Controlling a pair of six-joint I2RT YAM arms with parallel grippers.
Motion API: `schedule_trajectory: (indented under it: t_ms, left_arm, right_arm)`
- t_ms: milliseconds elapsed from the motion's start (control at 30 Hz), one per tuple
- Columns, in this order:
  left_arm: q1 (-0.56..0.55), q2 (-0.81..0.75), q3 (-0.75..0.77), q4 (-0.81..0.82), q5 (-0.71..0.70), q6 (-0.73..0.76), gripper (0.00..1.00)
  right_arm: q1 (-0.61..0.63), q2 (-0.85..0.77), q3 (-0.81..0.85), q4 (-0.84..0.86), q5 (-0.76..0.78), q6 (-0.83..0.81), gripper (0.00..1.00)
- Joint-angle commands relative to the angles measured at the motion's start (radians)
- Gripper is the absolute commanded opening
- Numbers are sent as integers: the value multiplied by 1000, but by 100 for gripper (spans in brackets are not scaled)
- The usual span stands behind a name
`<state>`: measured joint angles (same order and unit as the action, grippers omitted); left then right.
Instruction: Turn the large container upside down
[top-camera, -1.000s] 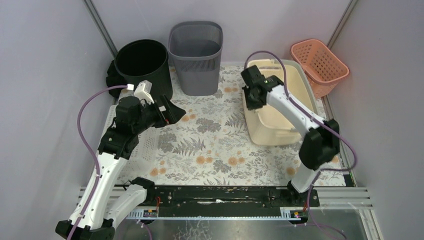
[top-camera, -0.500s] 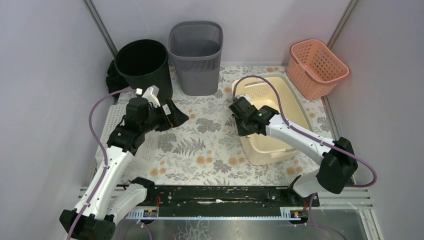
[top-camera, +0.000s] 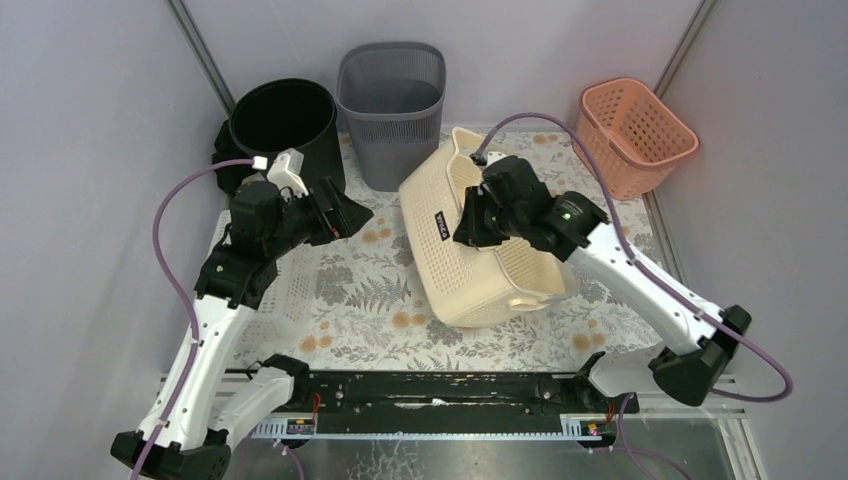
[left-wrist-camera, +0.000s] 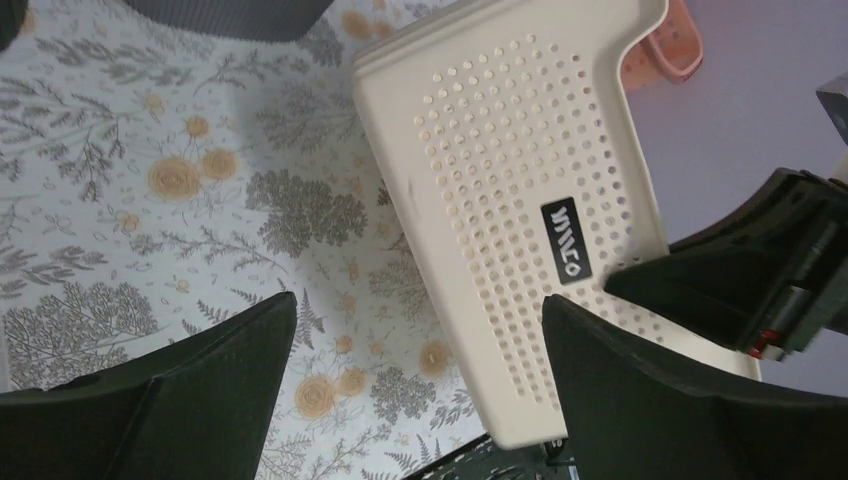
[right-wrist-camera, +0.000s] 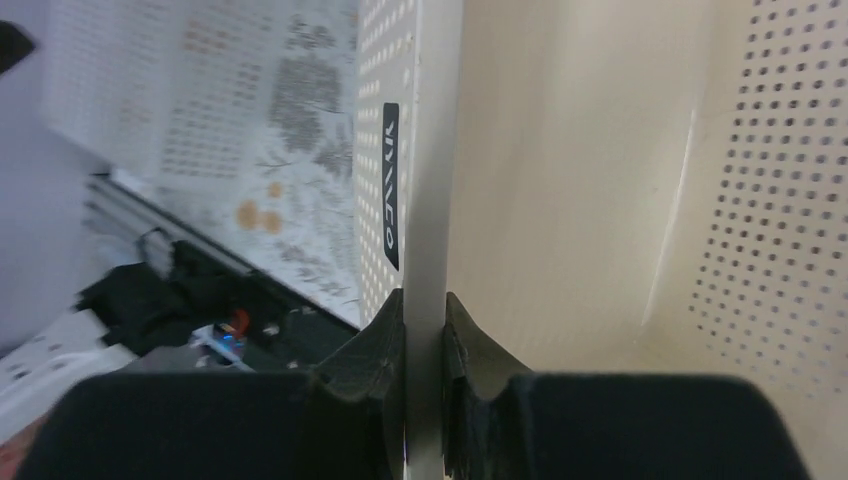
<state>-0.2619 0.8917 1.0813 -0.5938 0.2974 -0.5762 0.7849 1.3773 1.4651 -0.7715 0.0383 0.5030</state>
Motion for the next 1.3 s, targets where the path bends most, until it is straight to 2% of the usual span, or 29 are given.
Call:
schedule_trajectory:
  t_ms: [0, 100, 233, 333, 500, 767, 867, 967, 1267]
  left_arm:
    - [-2, -21, 59, -35, -39, 19, 100]
    - [-1, -37, 48, -30, -34, 5, 100]
    - [-1, -48, 4, -12, -38, -5, 100]
    - [0, -49, -26, 2, -38, -9, 100]
    - [-1, -48, -54, 27, -27, -19, 100]
    - [0, -49, -65, 35, -39, -24, 100]
    - [-1, -49, -39, 20, -59, -19, 100]
    - [1, -46, -1, -5, -87, -11, 100]
    - [10, -42, 105, -49, -117, -5, 100]
  right_arm:
    - [-50, -114, -6, 217, -174, 90, 0]
    - [-112, -178, -174, 425, -304, 180, 0]
    - [-190, -244, -386, 660, -413, 288, 0]
    - [-255, -278, -556, 896, -501, 401, 0]
    - [-338, -258, -721, 1211, -634, 607, 0]
    - [-357, -160, -758, 1584, -738, 878, 0]
    - [-356, -104, -763, 1782, -745, 1003, 0]
    - [-352, -44, -773, 1955, -699, 1097, 0]
    - [-255, 113, -745, 2299, -530, 1275, 0]
